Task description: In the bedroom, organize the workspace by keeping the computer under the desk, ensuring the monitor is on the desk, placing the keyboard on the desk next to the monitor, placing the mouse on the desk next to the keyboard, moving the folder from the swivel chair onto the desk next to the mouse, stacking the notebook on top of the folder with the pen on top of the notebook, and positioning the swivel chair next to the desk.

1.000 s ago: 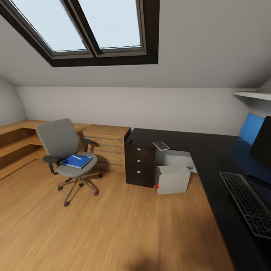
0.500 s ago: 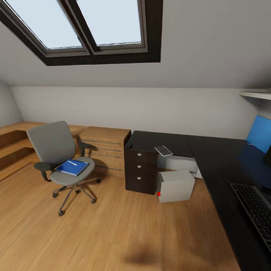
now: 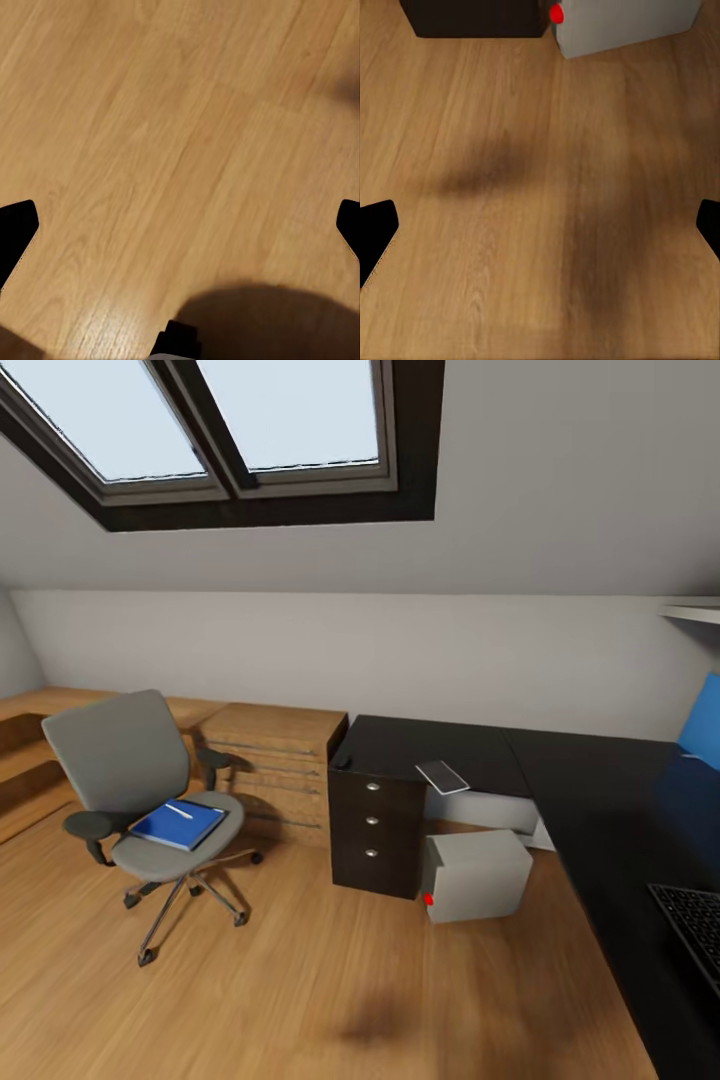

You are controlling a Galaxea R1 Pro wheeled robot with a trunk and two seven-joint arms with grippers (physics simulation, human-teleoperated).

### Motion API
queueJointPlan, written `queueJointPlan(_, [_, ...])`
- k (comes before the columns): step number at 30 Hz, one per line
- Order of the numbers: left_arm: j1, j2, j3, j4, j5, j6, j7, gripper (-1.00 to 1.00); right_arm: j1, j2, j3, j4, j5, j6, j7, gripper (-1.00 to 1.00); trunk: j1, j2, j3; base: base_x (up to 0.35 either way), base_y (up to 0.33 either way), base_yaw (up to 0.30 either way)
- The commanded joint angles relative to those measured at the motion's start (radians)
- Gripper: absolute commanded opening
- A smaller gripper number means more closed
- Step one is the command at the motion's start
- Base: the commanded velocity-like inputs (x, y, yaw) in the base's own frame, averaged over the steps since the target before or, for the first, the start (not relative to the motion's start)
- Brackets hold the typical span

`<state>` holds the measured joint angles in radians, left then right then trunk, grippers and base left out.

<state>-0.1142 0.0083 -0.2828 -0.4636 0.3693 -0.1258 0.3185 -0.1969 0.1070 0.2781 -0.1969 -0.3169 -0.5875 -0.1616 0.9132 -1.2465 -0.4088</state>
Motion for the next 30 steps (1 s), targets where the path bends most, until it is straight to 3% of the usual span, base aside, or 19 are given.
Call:
queueJointPlan(1, [-0.001, 0.001, -0.008, 0.0, 0.01, -0.005, 0.007, 1.0, -0.001, 0.0, 0.009, 0.001, -0.007, -0.003, -0.006, 1.0, 0.001, -0.001, -0.001, 0.334, 0.093, 0.0])
queueJointPlan(26, [-0.001, 0.001, -0.006, -0.009, 0.009, -0.007, 0.008, 1.0, -0.001, 0.0, 0.013, -0.001, -0.007, -0.003, -0.005, 1.0, 0.001, -0.001, -0.001, 0.334, 0.143, 0.0])
queueJointPlan(29, [-0.001, 0.001, -0.007, -0.08, 0.008, -0.007, 0.006, 1.0, -0.001, 0.002, 0.016, -0.017, -0.007, -0.002, -0.007, 1.0, 0.001, -0.001, -0.001, 0.334, 0.155, 0.0])
queueJointPlan(30, [-0.001, 0.003, -0.007, -0.138, 0.007, -0.005, 0.005, 1.0, -0.001, 0.002, 0.016, -0.042, -0.007, 0.001, -0.01, 1.0, 0.001, -0.001, -0.001, 0.334, 0.155, 0.0])
